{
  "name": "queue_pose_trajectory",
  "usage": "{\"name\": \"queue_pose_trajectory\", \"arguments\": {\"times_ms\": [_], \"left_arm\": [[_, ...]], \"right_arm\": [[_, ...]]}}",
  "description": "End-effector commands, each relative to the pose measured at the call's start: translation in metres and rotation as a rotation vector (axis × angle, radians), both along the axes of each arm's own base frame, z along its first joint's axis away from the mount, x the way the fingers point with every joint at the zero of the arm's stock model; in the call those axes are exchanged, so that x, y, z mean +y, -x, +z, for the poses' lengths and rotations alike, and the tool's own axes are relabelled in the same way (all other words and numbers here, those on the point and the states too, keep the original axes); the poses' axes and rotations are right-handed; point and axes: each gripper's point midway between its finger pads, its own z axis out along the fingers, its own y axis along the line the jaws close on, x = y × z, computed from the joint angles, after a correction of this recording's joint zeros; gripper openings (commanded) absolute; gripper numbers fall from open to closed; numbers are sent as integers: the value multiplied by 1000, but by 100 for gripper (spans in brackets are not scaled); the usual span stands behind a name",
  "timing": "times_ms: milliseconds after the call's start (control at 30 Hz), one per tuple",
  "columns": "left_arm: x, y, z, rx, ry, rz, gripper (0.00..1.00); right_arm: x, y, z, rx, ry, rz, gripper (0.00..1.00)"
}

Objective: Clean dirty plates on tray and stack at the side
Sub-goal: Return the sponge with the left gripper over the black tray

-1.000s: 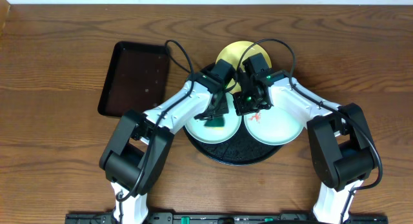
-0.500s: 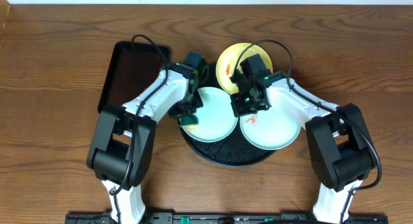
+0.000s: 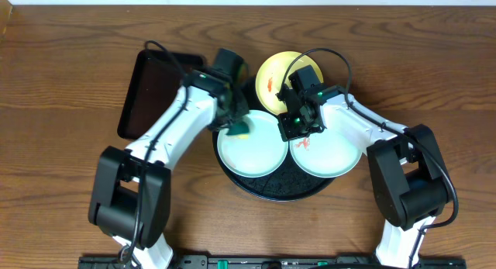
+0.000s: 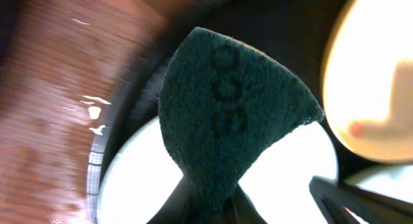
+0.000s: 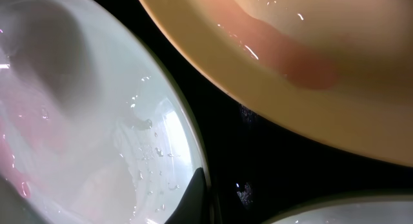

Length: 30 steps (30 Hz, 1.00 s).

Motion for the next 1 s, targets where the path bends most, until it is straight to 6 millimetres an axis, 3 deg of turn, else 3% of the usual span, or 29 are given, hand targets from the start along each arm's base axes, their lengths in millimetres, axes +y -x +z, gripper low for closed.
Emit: {"name": "queue_pose_trajectory", "arguments": {"times_ms": [0,133,300,533,733,967], "left_arm": [[-19,18,-17,62,23,-15,8],[-16,30,-37,115,-12,45,8],[18,40,-59,113,-179,76,8],[54,42,-62,75,-361,100,8],[71,27,-31,-20,-388,151,8],[98,5,44,-250,-367,270,8]], "right_arm": [[-10,1,-8,0,50,-1,1],[-10,1,-8,-1,50,-1,1],[-10,1,-8,0,50,-1,1],[-10,1,-8,-1,50,-1,1],[-9,1,-8,-1,48,-1,1],[-7,-1,4,-23,35,1,1]]}}
